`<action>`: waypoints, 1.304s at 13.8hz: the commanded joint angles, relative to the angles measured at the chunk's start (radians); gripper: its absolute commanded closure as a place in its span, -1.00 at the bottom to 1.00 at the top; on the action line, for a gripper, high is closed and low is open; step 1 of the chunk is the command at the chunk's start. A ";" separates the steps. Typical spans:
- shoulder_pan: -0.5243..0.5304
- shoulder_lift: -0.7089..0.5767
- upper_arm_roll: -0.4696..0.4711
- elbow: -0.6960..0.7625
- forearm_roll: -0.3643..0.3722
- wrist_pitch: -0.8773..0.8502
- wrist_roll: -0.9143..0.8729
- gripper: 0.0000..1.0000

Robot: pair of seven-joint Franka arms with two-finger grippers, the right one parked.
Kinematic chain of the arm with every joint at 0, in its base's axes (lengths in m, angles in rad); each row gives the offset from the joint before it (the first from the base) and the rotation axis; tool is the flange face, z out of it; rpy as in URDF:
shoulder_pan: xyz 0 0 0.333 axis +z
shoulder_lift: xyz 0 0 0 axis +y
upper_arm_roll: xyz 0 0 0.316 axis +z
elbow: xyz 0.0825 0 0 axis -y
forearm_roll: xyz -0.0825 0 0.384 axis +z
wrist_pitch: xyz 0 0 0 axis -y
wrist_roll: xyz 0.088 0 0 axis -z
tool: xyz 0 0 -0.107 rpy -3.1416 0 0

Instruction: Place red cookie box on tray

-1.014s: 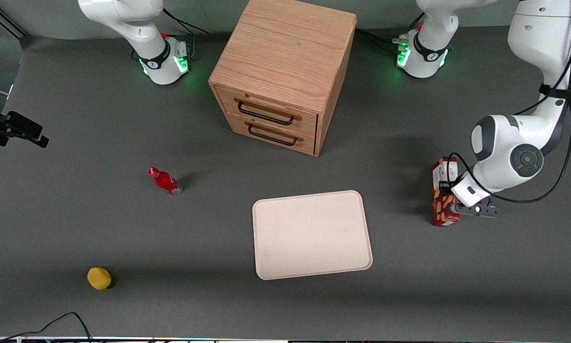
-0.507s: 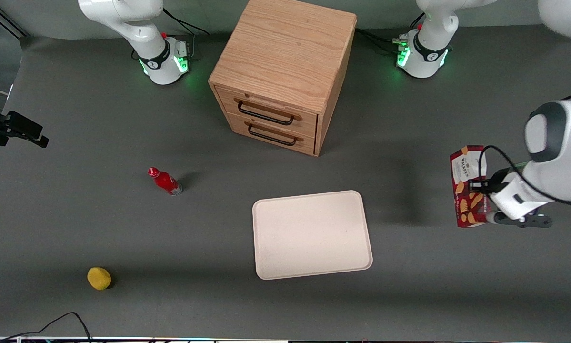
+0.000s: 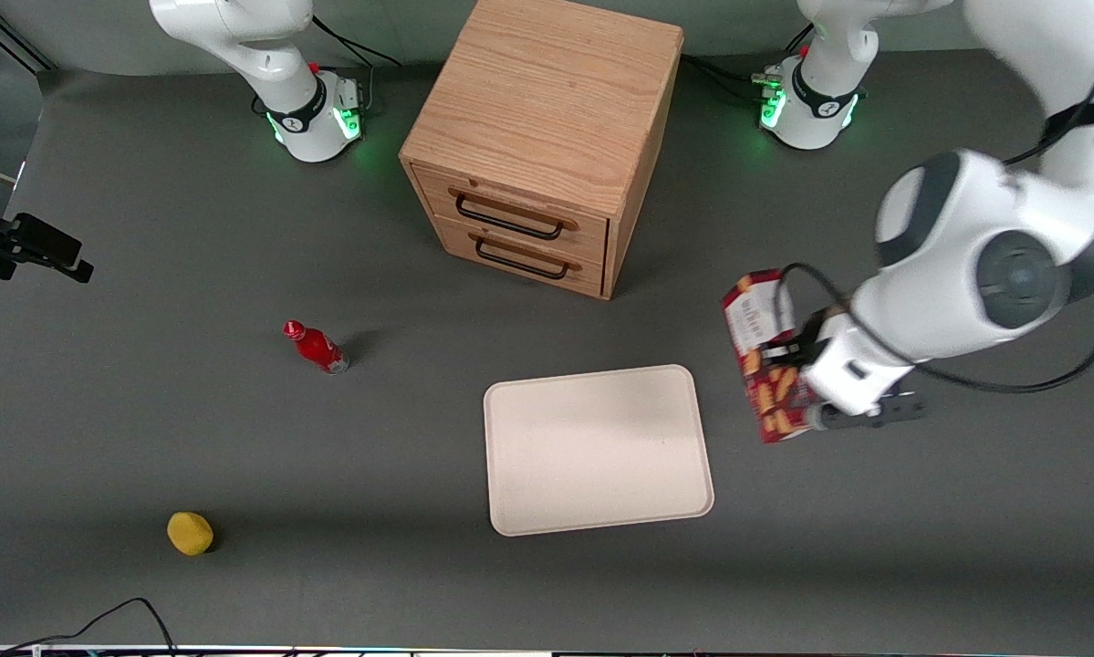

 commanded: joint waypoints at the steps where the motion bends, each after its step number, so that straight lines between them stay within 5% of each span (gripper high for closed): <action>1: -0.025 0.158 -0.034 0.038 0.126 0.121 -0.101 1.00; 6: -0.058 0.283 -0.042 -0.095 0.358 0.460 -0.339 1.00; 7: -0.058 0.285 -0.042 -0.102 0.376 0.469 -0.341 -0.76; 8: -0.057 0.280 -0.042 -0.102 0.380 0.456 -0.342 -1.00; 13: -0.022 0.198 -0.048 -0.077 0.338 0.296 -0.304 -1.00; 18: 0.001 -0.066 0.083 -0.033 0.087 -0.092 0.094 -1.00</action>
